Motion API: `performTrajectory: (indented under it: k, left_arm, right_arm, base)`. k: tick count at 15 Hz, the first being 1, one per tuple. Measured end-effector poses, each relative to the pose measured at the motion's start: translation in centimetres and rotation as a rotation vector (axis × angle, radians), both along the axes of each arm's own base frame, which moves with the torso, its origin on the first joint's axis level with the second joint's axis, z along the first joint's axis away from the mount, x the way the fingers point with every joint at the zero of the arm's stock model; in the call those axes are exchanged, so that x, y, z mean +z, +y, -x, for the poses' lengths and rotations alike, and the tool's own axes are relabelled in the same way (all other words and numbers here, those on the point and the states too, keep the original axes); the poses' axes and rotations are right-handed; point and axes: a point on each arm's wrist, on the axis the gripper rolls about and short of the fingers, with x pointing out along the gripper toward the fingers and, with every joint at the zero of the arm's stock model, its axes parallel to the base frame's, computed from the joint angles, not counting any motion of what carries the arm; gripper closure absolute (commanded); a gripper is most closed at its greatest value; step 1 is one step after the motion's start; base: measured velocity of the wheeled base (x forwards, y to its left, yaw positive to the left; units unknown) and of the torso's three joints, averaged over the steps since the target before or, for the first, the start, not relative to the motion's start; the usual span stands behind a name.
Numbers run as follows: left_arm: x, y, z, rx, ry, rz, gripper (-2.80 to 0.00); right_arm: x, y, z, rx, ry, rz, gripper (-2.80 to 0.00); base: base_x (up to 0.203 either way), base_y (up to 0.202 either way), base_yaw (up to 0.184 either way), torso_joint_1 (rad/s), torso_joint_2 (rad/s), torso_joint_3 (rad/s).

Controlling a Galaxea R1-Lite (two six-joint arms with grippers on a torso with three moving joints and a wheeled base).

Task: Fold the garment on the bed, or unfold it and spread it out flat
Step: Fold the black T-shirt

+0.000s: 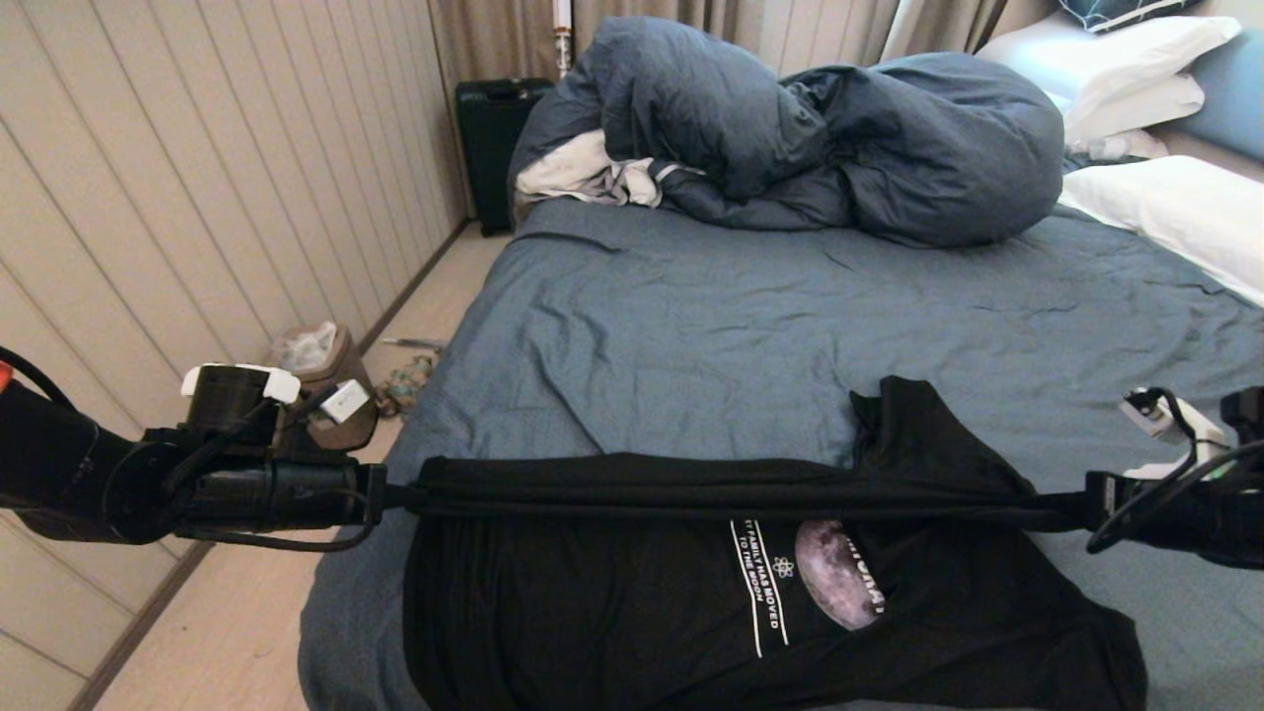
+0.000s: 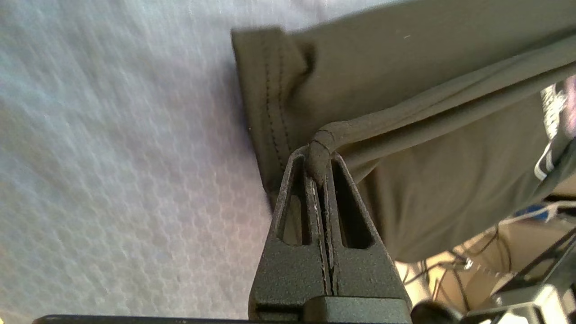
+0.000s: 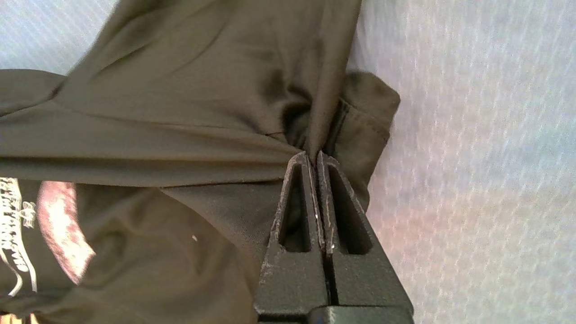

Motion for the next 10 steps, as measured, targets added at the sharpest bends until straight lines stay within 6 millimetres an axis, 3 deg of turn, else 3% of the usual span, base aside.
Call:
performTrajectory:
  k: [4, 5, 10]
  left_arm:
    - [-0.8, 0.0, 0.1, -0.006, 0.024, -0.008, 0.00]
    - [-1.1, 0.0, 0.2, -0.012, 0.027, -0.015, -2.80]
    - [-1.3, 0.0, 1.0, -0.022, 0.038, -0.018, -2.80]
  right_arm:
    - [-0.9, 0.4, 0.2, 0.012, 0.020, -0.002, 0.00]
    - [-1.1, 0.5, 0.1, 0.015, 0.016, 0.003, -2.80]
    - [-1.3, 0.4, 0.0, 0.018, 0.005, 0.000, -2.80]
  base:
    - [0.000, 0.000, 0.000, 0.000, 0.00, 0.000]
    - [0.000, 0.000, 0.000, 0.000, 0.00, 0.000]
    - [0.000, 0.000, 0.000, 0.000, 0.00, 0.000]
